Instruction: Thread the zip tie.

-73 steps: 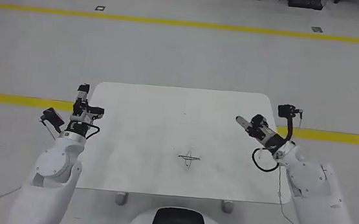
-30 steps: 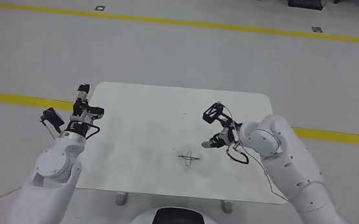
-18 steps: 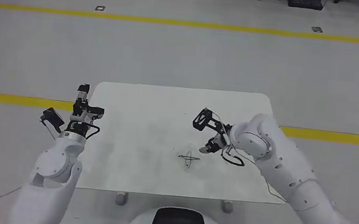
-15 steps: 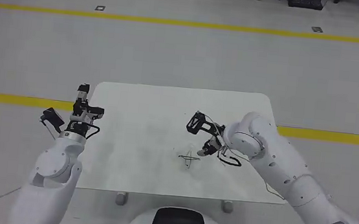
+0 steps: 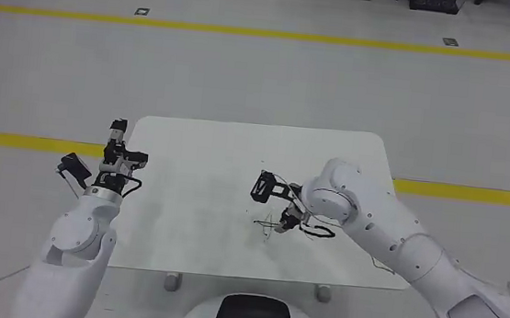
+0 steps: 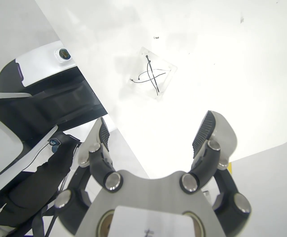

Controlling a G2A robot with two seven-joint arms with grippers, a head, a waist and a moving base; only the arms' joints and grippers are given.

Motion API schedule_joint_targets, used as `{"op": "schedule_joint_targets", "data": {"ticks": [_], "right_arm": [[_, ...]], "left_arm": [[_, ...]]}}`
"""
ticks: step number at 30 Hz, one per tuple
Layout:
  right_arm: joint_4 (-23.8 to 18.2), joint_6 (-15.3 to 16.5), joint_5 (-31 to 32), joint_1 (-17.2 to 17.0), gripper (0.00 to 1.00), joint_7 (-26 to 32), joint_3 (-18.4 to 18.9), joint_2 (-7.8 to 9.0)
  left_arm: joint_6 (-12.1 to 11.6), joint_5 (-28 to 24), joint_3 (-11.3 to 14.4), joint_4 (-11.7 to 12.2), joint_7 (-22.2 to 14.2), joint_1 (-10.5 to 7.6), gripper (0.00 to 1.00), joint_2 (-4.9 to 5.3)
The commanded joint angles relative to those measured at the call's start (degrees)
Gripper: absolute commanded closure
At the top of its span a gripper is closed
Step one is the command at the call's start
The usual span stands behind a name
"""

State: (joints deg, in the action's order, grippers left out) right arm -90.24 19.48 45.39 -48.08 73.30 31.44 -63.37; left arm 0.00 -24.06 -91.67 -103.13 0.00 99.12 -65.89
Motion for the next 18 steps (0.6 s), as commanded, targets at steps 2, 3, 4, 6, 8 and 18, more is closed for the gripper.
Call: {"op": "schedule_joint_targets", "data": {"ticks": [2, 3, 4, 6, 8, 18], "right_arm": [[1.4, 0.0, -0.5, 2.3, 0.0, -1.0, -4.1, -0.14], [1.9, 0.0, -1.0, 3.0, 0.0, -1.4, -5.3, -0.25], [2.7, 0.0, -1.5, 4.2, 0.0, -2.1, -6.9, -0.43], [4.2, 0.0, -2.6, 5.9, 0.0, -3.6, -9.0, -0.74], [5.3, 0.0, -4.3, 7.3, 0.0, -4.9, -11.0, -1.13], [5.3, 0.0, -4.3, 7.3, 0.0, -4.9, -11.0, -1.13]], "left_arm": [[0.0, 0.0, 0.0, 0.0, 0.0, 0.0, 0.0, 0.0], [0.0, 0.0, 0.0, 0.0, 0.0, 0.0, 0.0, 0.0], [0.0, 0.0, 0.0, 0.0, 0.0, 0.0, 0.0, 0.0], [0.0, 0.0, 0.0, 0.0, 0.0, 0.0, 0.0, 0.0], [0.0, 0.0, 0.0, 0.0, 0.0, 0.0, 0.0, 0.0], [0.0, 0.0, 0.0, 0.0, 0.0, 0.0, 0.0, 0.0]]}}
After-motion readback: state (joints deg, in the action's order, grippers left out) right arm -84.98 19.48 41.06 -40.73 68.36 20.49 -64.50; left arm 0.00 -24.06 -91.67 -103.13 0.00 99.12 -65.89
